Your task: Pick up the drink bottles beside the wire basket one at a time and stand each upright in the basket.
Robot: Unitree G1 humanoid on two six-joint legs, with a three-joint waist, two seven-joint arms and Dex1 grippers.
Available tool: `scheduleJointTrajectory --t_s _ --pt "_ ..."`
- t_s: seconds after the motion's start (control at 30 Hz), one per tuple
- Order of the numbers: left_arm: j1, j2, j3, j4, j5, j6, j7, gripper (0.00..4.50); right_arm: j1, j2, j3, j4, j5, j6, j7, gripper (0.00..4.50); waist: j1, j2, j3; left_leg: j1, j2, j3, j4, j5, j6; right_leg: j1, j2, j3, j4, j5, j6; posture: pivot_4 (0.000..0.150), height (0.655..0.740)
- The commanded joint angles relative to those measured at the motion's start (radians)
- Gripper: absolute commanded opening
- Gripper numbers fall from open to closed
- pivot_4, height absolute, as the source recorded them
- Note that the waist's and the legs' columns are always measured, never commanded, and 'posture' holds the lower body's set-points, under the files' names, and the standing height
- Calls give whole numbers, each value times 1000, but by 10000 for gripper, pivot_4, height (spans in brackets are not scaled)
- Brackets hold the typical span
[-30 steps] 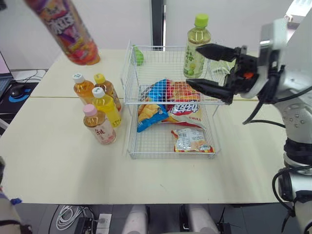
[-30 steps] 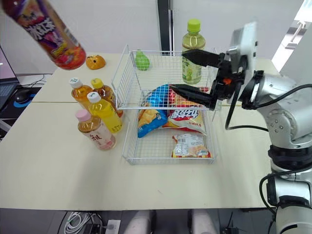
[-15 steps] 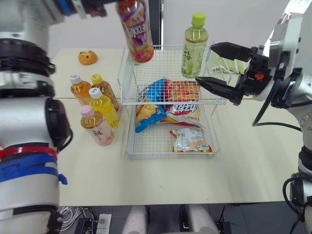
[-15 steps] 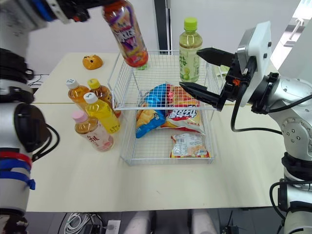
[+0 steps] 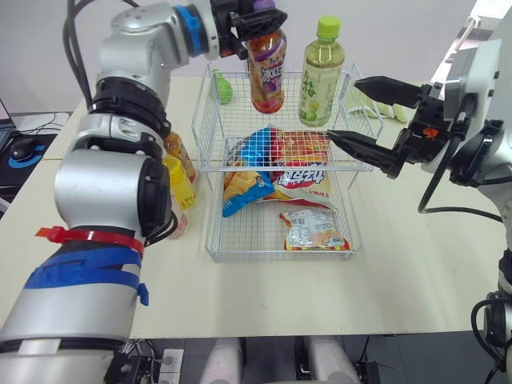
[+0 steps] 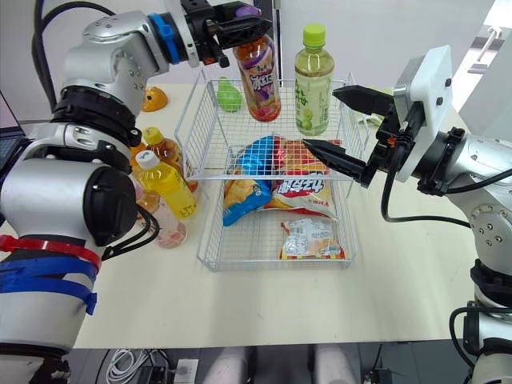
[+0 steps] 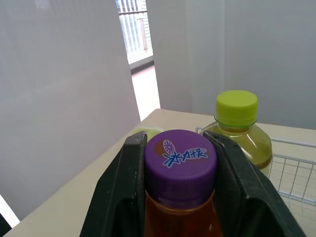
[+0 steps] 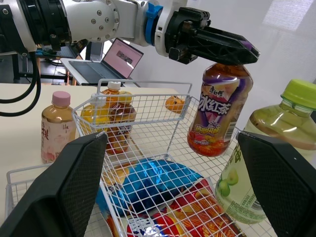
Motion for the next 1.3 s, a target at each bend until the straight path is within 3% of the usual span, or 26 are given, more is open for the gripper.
scheduleJointTrajectory --t_s 0.03,0.83,1.13,1.17,1.3 --pt "-60 -13 37 -18 1 -43 8 13483 -11 -8 -17 -31 12 -4 -14 45000 0 0 0 0 0 0 0 0 0 0 0 0 0 0 0 1500 7400" --pt "-29 -71 47 -14 37 -12 -16 13483 12 -9 -22 -25 -36 -32 -46 45000 1 0 0 0 0 0 1 0 0 0 0 0 0 0 0 1500 7400" --pt "-32 -55 69 -28 36 8 -27 42687 2 7 -12 -16 -31 -35 -34 45000 1 0 0 0 0 0 1 0 0 1 0 0 1 0 0 1500 7400" --pt "-32 -51 71 -31 35 11 -31 44663 0 8 -10 -14 -31 -36 -32 45000 1 0 0 0 0 0 1 0 0 1 0 0 1 0 0 1500 7400" --pt "-34 -13 85 -58 24 41 -47 44663 -12 14 4 6 -40 -50 -17 45000 -1 0 0 0 0 0 1 0 0 1 0 0 1 0 0 1500 7400"
